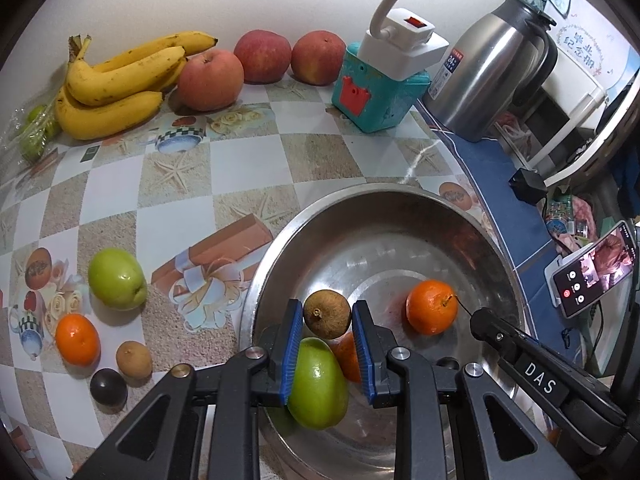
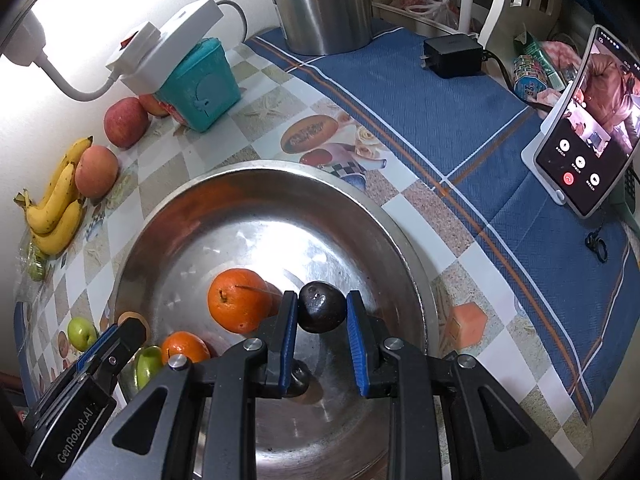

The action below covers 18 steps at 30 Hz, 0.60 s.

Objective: Organize fruits
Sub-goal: 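Carry the plum and brown kiwi over the steel basin with both tools, then open both tools to drop the plum and kiwi into the basin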

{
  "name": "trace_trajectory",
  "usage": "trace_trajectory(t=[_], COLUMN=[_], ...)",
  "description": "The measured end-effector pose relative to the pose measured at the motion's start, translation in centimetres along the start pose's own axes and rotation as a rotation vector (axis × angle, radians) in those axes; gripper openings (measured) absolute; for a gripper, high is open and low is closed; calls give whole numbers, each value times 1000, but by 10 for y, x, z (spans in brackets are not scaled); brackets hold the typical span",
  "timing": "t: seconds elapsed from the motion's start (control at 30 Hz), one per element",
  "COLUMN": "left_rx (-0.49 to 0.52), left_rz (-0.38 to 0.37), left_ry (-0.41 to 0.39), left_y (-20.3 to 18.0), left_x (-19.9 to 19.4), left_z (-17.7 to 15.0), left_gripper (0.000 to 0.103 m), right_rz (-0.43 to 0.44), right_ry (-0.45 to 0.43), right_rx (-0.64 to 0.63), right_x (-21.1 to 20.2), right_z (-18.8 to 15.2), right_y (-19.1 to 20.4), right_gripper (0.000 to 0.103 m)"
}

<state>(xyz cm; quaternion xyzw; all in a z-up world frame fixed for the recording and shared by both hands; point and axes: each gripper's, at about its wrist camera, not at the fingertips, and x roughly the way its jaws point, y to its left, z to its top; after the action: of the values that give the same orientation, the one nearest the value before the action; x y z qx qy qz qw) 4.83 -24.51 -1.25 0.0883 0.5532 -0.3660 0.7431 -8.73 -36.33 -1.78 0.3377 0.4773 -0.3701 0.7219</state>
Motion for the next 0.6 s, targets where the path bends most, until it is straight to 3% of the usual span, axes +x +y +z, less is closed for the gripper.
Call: trace_trajectory(t=[0.6], left_rx=[-16], left_rz=[10], left_ry=[21], left_y=[1], left_x=[7], left_z=[0], left_gripper=[28], right_rz=[-18], right_ry=[29], right_rx=[-17], right_x=[8], right_z=[-1], right_y=[4], right_gripper=[25])
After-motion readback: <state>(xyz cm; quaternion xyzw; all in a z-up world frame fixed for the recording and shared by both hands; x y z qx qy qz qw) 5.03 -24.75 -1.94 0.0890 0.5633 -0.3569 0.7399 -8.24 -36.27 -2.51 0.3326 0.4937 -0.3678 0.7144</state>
